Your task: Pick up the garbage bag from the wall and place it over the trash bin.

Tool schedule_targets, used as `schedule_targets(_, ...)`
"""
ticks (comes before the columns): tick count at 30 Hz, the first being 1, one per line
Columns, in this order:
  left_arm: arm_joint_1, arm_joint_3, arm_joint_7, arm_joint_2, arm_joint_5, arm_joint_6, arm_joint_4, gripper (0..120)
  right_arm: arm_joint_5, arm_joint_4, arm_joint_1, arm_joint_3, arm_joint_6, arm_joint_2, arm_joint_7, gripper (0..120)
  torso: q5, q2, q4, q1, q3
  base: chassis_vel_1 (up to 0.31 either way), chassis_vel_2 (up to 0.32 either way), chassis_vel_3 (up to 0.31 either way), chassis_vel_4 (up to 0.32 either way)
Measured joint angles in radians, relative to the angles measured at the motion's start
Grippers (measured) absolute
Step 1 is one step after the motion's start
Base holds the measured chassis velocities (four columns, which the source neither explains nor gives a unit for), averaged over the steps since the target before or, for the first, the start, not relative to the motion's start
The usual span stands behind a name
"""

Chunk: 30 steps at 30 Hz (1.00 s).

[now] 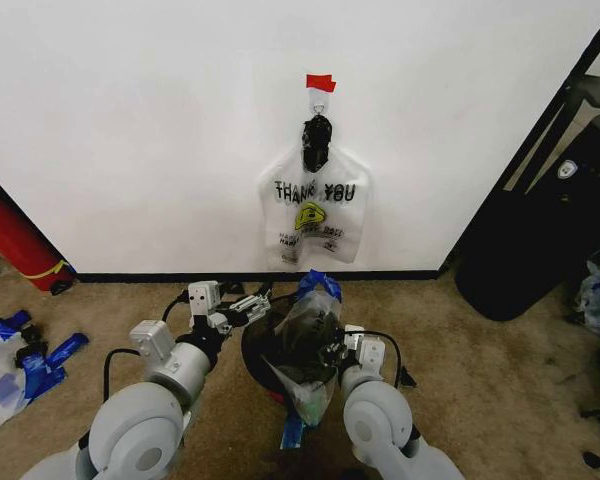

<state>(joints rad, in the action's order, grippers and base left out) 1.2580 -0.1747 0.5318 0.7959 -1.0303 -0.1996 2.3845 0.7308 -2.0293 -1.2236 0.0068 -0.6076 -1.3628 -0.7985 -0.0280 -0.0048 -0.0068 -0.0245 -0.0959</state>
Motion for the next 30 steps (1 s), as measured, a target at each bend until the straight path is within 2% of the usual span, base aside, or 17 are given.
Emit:
schedule_targets(5, -0.031, 0.015, 0.006, -0.015, -0.031, -0.026, 0.018, 100, -0.048, -0.046, -0.053, 0.036, 0.077, -0.001, 0.086, 0, -0.0002, 0.000, -0.0003, 0.000, 0.000, 0.000, 0.000, 0.000, 0.000)
schedule_targets(8, -0.087, 0.043, 0.006, -0.053, -0.112, -0.053, 0.044, 100, -0.092, -0.085, -0.111, 0.077, 0.142, -0.003, 0.149, 0, -0.0001, 0.000, -0.0003, 0.000, 0.000, 0.000, 0.000, 0.000, 0.000)
schedule_targets(20, -0.192, 0.105, 0.003, -0.114, -0.258, -0.117, 0.086, 98, -0.140, -0.118, -0.192, 0.112, 0.233, -0.043, 0.217, 0, -0.0001, 0.000, 0.0002, 0.000, 0.000, 0.000, 0.000, 0.000, 0.000)
schedule_targets(23, -0.300, 0.171, 0.000, -0.126, -0.294, -0.137, 0.069, 98, -0.187, -0.120, -0.208, 0.111, 0.251, -0.052, 0.240, 0, 0.0000, 0.000, -0.0006, 0.000, 0.000, 0.000, 0.000, 0.000, 0.000)
schedule_targets(24, -0.300, 0.171, 0.000, -0.126, -0.294, -0.137, 0.069, 98, -0.187, -0.120, -0.208, 0.111, 0.251, -0.052, 0.240, 0, 0.0000, 0.000, -0.0006, 0.000, 0.000, 0.000, 0.000, 0.000, 0.000)
schedule_targets(25, -0.346, 0.203, 0.000, -0.124, -0.311, -0.143, 0.050, 98, -0.205, -0.123, -0.214, 0.111, 0.258, -0.054, 0.249, 0, 0.0000, 0.000, 0.0000, 0.000, 0.000, 0.000, 0.000, 0.000, 0.000)
schedule_targets(26, -0.399, 0.234, 0.004, -0.116, -0.331, -0.151, 0.024, 98, -0.212, -0.130, -0.221, 0.112, 0.261, -0.055, 0.254, 0, 0.0000, 0.000, -0.0005, 0.000, 0.000, 0.000, 0.000, 0.000, 0.000)
schedule_targets(30, -0.471, 0.288, 0.019, -0.096, -0.365, -0.160, -0.026, 97, -0.213, -0.146, -0.231, 0.120, 0.262, -0.052, 0.254, 0, -0.0001, 0.000, -0.0002, 0.000, 0.000, 0.000, 0.000, 0.000, 0.000)
